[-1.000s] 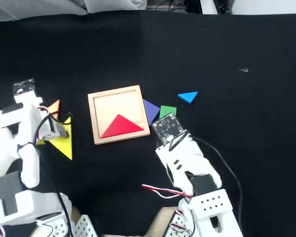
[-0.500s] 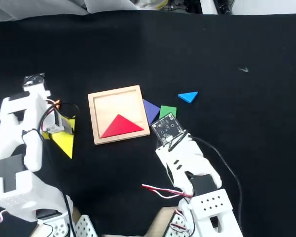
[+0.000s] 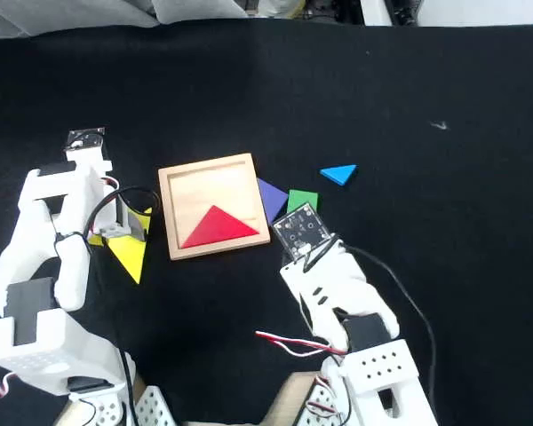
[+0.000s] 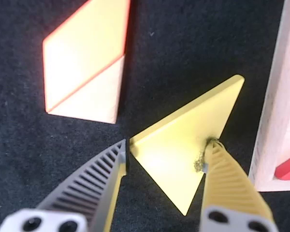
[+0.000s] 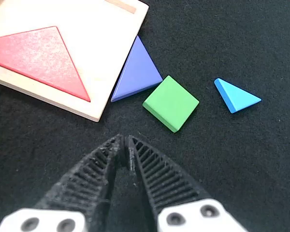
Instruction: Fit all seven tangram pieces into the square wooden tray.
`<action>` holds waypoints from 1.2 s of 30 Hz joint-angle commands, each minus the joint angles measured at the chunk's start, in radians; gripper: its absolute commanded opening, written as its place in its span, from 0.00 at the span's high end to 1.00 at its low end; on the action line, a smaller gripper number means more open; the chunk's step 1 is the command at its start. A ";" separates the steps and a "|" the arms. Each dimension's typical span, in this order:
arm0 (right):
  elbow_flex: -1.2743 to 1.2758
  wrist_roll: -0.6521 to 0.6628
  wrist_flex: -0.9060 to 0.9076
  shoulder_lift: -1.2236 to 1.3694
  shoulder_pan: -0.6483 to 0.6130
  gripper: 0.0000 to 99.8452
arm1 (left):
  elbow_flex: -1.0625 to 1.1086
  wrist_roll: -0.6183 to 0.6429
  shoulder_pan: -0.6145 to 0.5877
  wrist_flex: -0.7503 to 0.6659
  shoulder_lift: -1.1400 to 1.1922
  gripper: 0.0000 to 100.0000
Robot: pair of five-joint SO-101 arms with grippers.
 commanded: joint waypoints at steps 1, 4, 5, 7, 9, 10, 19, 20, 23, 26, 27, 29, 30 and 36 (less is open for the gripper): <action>-0.002 0.009 0.003 -0.019 0.008 0.99 | -0.007 -0.048 -0.018 0.044 -0.003 0.72; -0.002 0.009 0.003 -0.019 0.006 0.99 | -0.062 -0.137 -0.047 0.104 0.008 0.72; -0.002 0.009 0.003 -0.019 0.006 0.99 | -0.073 -0.178 -0.058 0.112 0.009 0.72; -0.002 0.009 0.003 -0.019 0.006 0.99 | -0.084 -0.252 -0.067 0.114 0.009 0.72; -0.002 0.009 0.003 -0.019 0.006 0.99 | -0.091 -0.276 -0.064 0.114 0.020 0.72; -0.002 0.009 0.003 -0.019 0.006 0.99 | -0.094 -0.269 -0.061 0.114 0.029 0.72; 0.008 0.009 -0.003 -0.019 0.005 0.99 | -0.119 -0.218 -0.039 0.087 0.097 0.72; 0.008 0.009 -0.003 -0.019 0.005 0.99 | -0.120 -0.218 -0.036 0.087 0.097 0.72; 0.008 0.009 -0.003 -0.019 0.005 0.99 | -0.119 -0.222 -0.022 0.086 0.097 0.72; 0.008 0.009 -0.003 -0.019 0.005 0.99 | -0.111 -0.224 -0.002 0.087 0.097 0.77; 0.008 0.009 -0.003 -0.019 0.005 0.99 | -0.104 -0.224 0.008 0.086 0.095 0.80; 0.008 0.009 -0.003 -0.019 0.005 0.99 | -0.090 -0.216 0.035 0.087 0.087 0.84; 0.008 0.009 -0.003 -0.019 0.005 0.99 | -0.084 -0.216 0.048 0.087 0.087 0.85; 0.008 0.011 -0.003 -0.019 0.005 0.99 | -0.088 -0.147 0.065 0.091 0.051 0.87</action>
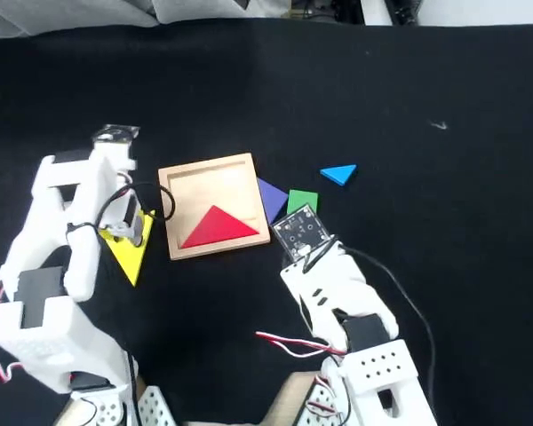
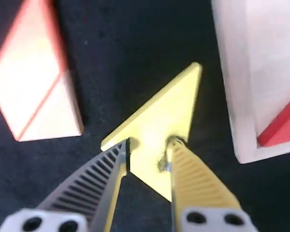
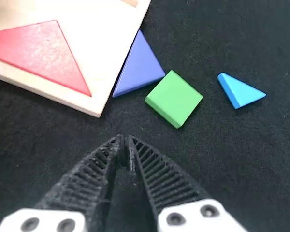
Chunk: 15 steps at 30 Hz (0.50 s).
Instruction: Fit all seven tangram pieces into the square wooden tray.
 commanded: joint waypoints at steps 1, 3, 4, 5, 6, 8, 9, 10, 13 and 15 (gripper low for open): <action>-0.008 0.009 -0.003 -0.019 0.005 0.99 | 0.025 0.051 0.018 -0.011 -0.057 0.87; -0.010 0.009 -0.003 -0.019 0.005 0.99 | 0.044 0.051 0.031 0.012 -0.123 0.87; -0.010 0.009 -0.003 -0.019 0.005 0.99 | 0.054 0.051 0.041 0.021 -0.160 0.87; -0.010 0.009 -0.003 -0.019 0.005 0.99 | 0.062 0.051 0.042 0.031 -0.198 0.87; -0.010 0.009 -0.003 -0.019 0.005 0.99 | 0.065 0.051 0.036 0.041 -0.232 0.87; -0.010 0.009 -0.003 -0.019 0.005 0.99 | 0.056 0.049 -0.001 0.063 -0.290 0.83; -0.010 0.009 -0.003 -0.019 0.005 0.99 | 0.056 0.049 -0.027 0.066 -0.316 0.78; -0.010 0.009 -0.003 -0.019 0.005 0.99 | 0.058 0.038 -0.054 0.064 -0.331 0.74; -0.010 0.009 -0.003 -0.019 0.005 0.99 | 0.064 -0.092 -0.105 0.049 -0.333 0.72; -0.010 0.009 -0.003 -0.019 0.005 0.99 | 0.076 -0.144 -0.110 0.032 -0.313 0.72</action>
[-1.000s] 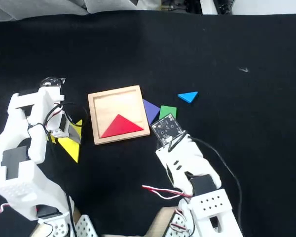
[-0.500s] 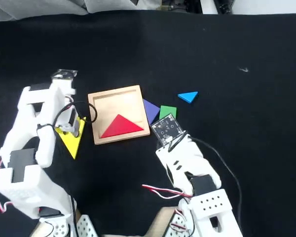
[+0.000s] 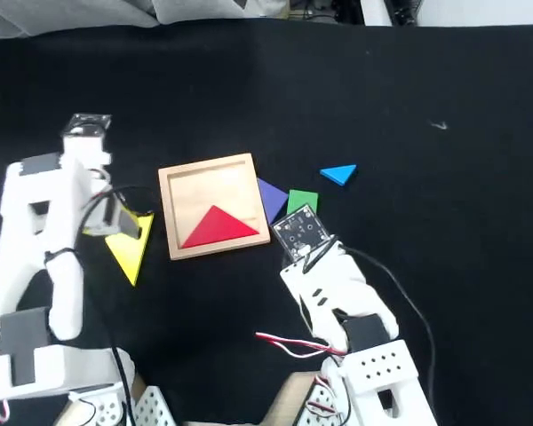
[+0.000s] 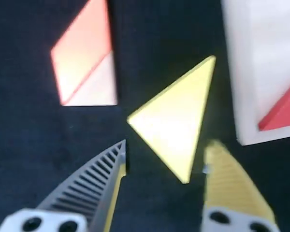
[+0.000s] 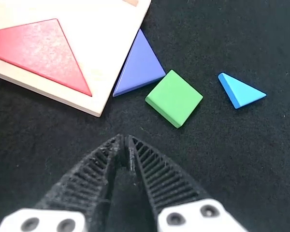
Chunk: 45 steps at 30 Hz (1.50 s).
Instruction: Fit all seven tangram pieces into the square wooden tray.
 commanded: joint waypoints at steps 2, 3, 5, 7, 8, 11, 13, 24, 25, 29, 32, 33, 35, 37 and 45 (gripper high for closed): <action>-0.010 0.009 -0.003 -0.019 0.005 0.99 | 0.004 -0.117 -0.027 -0.028 0.018 0.72; -0.010 0.009 -0.003 -0.019 0.005 0.99 | -0.005 -0.117 -0.027 -0.029 0.046 0.72; -0.010 0.009 -0.003 -0.019 0.005 0.99 | -0.027 -0.115 -0.027 -0.052 0.107 0.72; -0.010 0.009 -0.003 -0.019 0.005 0.99 | -0.053 -0.115 -0.028 -0.074 0.173 0.72; -0.008 0.009 -0.003 -0.019 0.005 0.99 | -0.065 -0.115 -0.030 -0.081 0.207 0.72; -0.008 0.009 -0.003 -0.019 0.005 0.99 | -0.107 -0.115 -0.030 -0.083 0.285 0.72; -0.008 0.009 -0.003 -0.019 0.005 0.99 | -0.140 -0.114 -0.036 -0.080 0.324 0.72; -0.008 0.009 -0.003 -0.019 0.005 0.99 | -0.240 -0.118 -0.038 0.054 0.256 0.72; -0.008 0.009 -0.003 -0.019 0.005 0.99 | -0.257 -0.138 -0.039 0.072 0.227 0.72; -0.008 0.009 -0.005 -0.019 0.005 0.99 | -0.272 -0.181 -0.036 0.068 0.164 0.72; -0.008 0.009 -0.005 -0.019 0.005 0.99 | -0.252 -0.203 -0.031 0.028 0.212 0.72; -0.008 0.009 -0.005 -0.019 0.005 0.99 | -0.251 -0.201 -0.035 0.012 0.235 0.72; -0.008 0.009 -0.005 -0.019 0.005 0.99 | -0.254 -0.201 -0.042 -0.009 0.288 0.72; -0.007 0.009 -0.005 -0.019 0.005 0.99 | -0.254 -0.201 -0.044 -0.023 0.333 0.72; -0.007 0.009 -0.005 -0.019 0.005 0.99 | -0.323 -0.172 -0.053 -0.052 0.422 0.73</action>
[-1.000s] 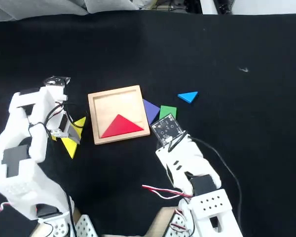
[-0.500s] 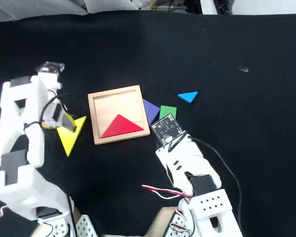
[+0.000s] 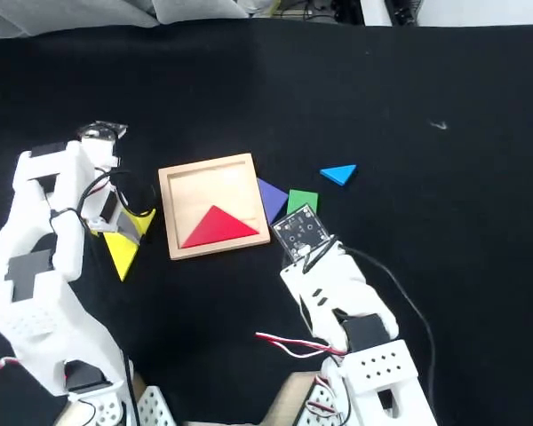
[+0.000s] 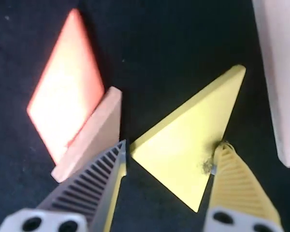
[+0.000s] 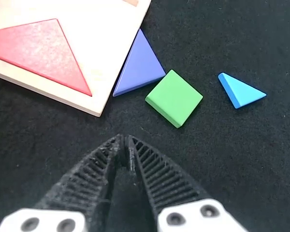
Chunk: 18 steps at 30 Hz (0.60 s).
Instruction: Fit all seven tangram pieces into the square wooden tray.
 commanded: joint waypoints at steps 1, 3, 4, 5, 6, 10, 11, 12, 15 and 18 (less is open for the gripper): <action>-0.007 0.009 -0.005 -0.019 0.005 0.99 | -0.090 0.021 -0.024 -0.021 0.020 0.73; -0.007 0.009 -0.005 -0.019 0.005 0.99 | -0.102 0.025 -0.022 -0.018 0.035 0.73; -0.007 0.009 -0.005 -0.019 0.005 0.99 | -0.102 0.025 -0.021 -0.018 0.043 0.73; -0.007 0.009 -0.005 -0.019 0.005 0.99 | -0.102 0.025 -0.019 -0.018 0.049 0.73; -0.007 0.009 -0.005 -0.019 0.005 0.99 | -0.102 0.025 -0.018 -0.018 0.052 0.73; -0.007 0.009 -0.005 -0.019 0.005 0.99 | -0.102 0.021 -0.005 -0.018 0.060 0.73; -0.007 0.009 -0.005 -0.019 0.005 0.99 | -0.102 0.018 0.001 -0.017 0.061 0.73; -0.007 0.009 -0.005 -0.019 0.005 0.99 | -0.102 0.018 0.005 -0.017 0.061 0.73; -0.007 0.009 -0.005 -0.019 0.005 0.99 | -0.094 0.017 0.027 -0.015 0.061 0.73; -0.007 0.009 -0.005 -0.019 0.005 0.99 | -0.093 0.017 0.047 0.014 0.061 0.73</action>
